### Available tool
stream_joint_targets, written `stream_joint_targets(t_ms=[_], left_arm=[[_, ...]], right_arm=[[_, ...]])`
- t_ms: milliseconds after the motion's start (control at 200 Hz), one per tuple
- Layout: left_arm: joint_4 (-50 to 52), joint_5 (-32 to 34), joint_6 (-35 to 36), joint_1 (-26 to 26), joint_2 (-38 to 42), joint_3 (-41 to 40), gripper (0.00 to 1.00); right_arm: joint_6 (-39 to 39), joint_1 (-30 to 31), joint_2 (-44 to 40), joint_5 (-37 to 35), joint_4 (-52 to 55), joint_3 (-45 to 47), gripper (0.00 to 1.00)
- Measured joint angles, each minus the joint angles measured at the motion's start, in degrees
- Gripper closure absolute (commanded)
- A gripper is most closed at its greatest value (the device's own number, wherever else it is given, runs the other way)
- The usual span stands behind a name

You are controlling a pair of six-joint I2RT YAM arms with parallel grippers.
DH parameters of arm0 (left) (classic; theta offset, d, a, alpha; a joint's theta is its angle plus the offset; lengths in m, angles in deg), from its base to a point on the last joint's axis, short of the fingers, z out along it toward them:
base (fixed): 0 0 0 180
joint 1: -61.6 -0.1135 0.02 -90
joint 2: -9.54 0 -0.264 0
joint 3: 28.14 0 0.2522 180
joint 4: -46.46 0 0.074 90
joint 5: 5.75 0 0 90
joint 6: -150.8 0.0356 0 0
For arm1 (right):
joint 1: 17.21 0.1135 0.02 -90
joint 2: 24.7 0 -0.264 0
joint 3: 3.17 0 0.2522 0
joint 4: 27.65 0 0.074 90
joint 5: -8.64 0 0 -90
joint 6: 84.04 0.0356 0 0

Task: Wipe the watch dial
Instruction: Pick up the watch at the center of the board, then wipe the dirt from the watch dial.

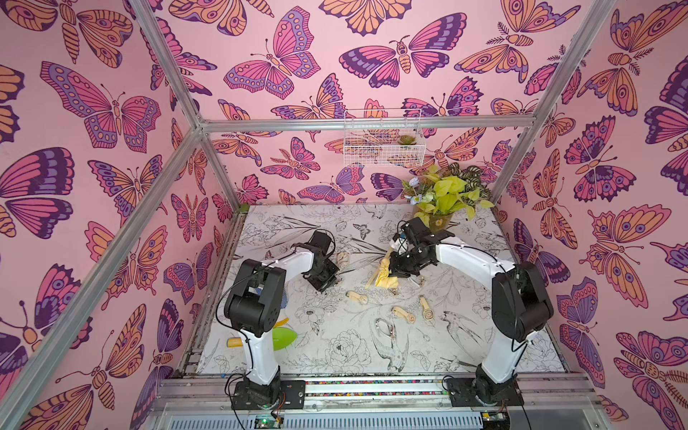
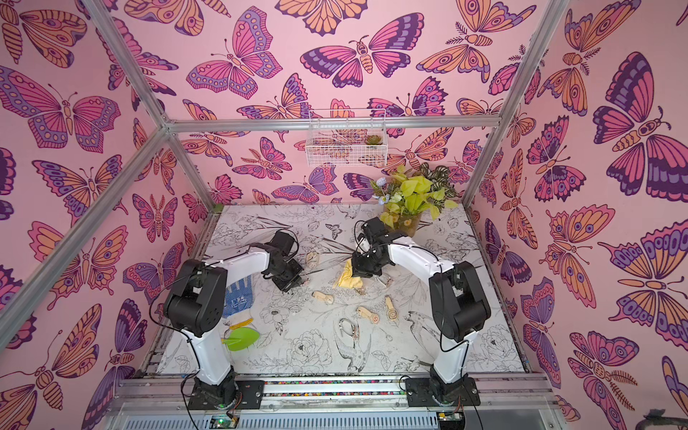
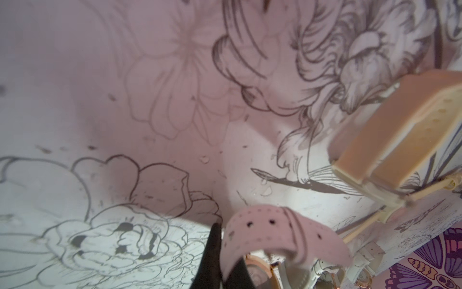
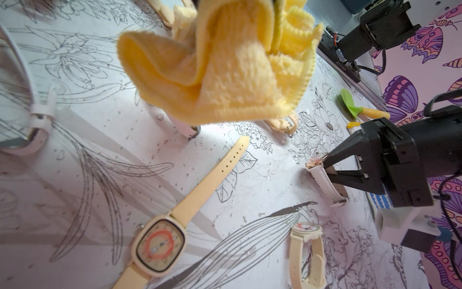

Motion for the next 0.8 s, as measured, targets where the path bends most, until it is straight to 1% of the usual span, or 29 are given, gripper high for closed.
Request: stream_joint_targets(t_ms=[155, 295, 566, 801], left_arm=[[-2.12, 0.0, -2.43, 0.0, 4.13, -2.73, 1.0], [-3.78, 0.02, -4.07, 0.0, 7.32, -3.32, 1.0], [-7.04, 0.07, -5.4, 0.0, 12.26, -3.34, 1.0], [-10.95, -0.17, -5.49, 0.0, 14.62, -4.83, 1.0]], right_arm=[[1.88, 0.87, 0.81, 1.44, -0.46, -2.56, 1.0], [3.52, 2.14, 3.32, 2.84, -0.96, -5.57, 1.0], [7.67, 5.84, 7.54, 6.8, -2.78, -10.43, 1.0], [9.84, 8.44, 12.07, 8.61, -3.65, -16.44, 1.0]])
